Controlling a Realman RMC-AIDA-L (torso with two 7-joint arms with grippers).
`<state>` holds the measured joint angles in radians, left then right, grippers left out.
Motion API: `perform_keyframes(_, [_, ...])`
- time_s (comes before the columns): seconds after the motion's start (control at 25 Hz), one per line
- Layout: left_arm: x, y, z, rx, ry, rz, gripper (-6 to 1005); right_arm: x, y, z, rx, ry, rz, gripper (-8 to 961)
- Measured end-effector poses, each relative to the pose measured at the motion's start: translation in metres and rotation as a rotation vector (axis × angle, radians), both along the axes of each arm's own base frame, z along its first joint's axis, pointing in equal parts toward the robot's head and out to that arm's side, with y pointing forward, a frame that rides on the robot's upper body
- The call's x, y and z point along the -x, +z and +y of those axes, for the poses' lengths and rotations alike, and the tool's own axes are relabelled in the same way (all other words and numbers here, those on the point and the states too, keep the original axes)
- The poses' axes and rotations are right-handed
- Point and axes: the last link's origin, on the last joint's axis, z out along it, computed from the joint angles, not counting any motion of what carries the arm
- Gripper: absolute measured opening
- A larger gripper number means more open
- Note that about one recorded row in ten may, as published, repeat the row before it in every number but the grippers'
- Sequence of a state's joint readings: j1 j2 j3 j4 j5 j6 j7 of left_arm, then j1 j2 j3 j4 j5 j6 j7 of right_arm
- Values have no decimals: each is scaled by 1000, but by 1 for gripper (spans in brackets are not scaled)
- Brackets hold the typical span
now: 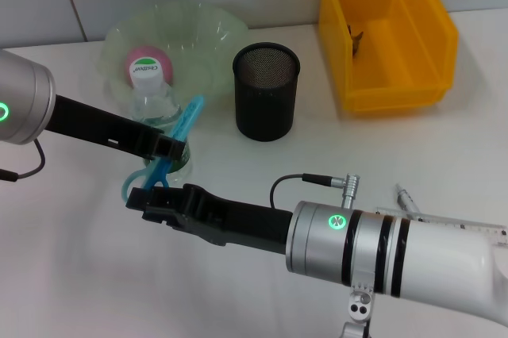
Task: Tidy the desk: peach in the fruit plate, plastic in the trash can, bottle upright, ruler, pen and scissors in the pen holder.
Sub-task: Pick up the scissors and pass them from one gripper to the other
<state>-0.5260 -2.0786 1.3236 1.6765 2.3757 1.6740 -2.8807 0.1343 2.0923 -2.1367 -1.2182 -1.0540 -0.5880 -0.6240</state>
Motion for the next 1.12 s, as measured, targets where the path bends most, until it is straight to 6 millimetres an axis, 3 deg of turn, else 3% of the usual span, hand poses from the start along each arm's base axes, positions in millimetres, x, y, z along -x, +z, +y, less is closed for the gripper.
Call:
perform_keyframes(0.84, [2,-5,2,37,21,-31,232,5,5,2,-101,63,43,66])
perform_keyframes(1.0, [-4,-5,0,34,-8,-22,232,5,7,3,-147,80,47,72])
perform_keyframes(1.12, [-10,-1,-3,19,-41,-20,323,3,8,4,-159,75,41,71])
